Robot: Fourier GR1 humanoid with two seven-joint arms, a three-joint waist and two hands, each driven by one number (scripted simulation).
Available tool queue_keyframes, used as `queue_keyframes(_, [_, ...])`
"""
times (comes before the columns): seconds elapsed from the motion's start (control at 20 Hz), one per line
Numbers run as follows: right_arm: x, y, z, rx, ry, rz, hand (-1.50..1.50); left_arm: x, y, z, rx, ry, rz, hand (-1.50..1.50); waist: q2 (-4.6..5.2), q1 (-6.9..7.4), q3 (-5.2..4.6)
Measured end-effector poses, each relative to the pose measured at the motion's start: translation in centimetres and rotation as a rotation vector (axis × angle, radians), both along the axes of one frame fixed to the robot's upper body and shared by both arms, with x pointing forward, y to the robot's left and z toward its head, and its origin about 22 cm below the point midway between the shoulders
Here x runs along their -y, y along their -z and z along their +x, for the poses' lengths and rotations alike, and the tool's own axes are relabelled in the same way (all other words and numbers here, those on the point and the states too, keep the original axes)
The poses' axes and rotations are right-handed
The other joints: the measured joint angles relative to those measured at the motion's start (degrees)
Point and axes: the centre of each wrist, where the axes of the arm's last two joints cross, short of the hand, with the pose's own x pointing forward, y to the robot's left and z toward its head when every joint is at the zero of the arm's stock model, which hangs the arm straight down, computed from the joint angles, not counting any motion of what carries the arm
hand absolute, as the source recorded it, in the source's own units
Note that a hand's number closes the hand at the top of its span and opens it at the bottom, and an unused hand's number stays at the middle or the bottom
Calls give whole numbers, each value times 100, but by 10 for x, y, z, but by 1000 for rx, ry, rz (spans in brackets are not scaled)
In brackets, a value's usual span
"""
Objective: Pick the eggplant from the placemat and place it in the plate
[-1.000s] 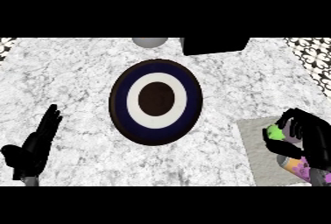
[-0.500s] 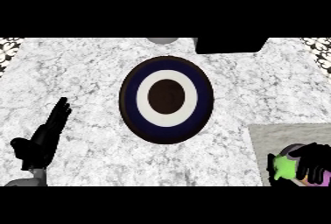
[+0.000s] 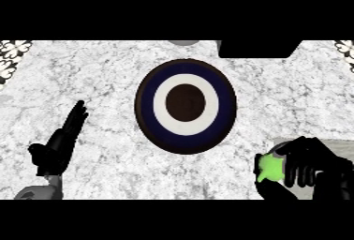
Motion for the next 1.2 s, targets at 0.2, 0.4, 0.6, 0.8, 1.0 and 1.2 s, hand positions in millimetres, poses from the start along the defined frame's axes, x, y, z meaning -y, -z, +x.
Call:
queue_keyframes(0.2, [-36, 3, 36, -17, -38, 28, 150, 0, -6, 3, 2, 6, -9, 0, 11, 61, 2])
queue_keyframes(0.4, [-68, 3, 71, -28, -67, 32, 150, -1, -6, 4, 1, 5, -9, 0, 12, 62, 4])
queue_keyframes(0.6, [-91, 8, 102, -43, -77, 34, 150, -2, -6, 4, -4, 12, -10, 0, 14, 71, 6])
queue_keyframes(0.8, [-107, 18, 130, -38, -60, 104, 150, -3, -8, 3, -4, 18, -15, 0, 23, 113, 8])
queue_keyframes(1.0, [-115, 27, 147, -41, -19, 184, -150, -6, -10, 7, -1, 16, -7, 0, 25, 115, 9])
queue_keyframes(1.2, [-121, 34, 170, -81, 7, 235, -150, -4, -3, 8, -5, 22, -6, 0, 30, 121, 8])
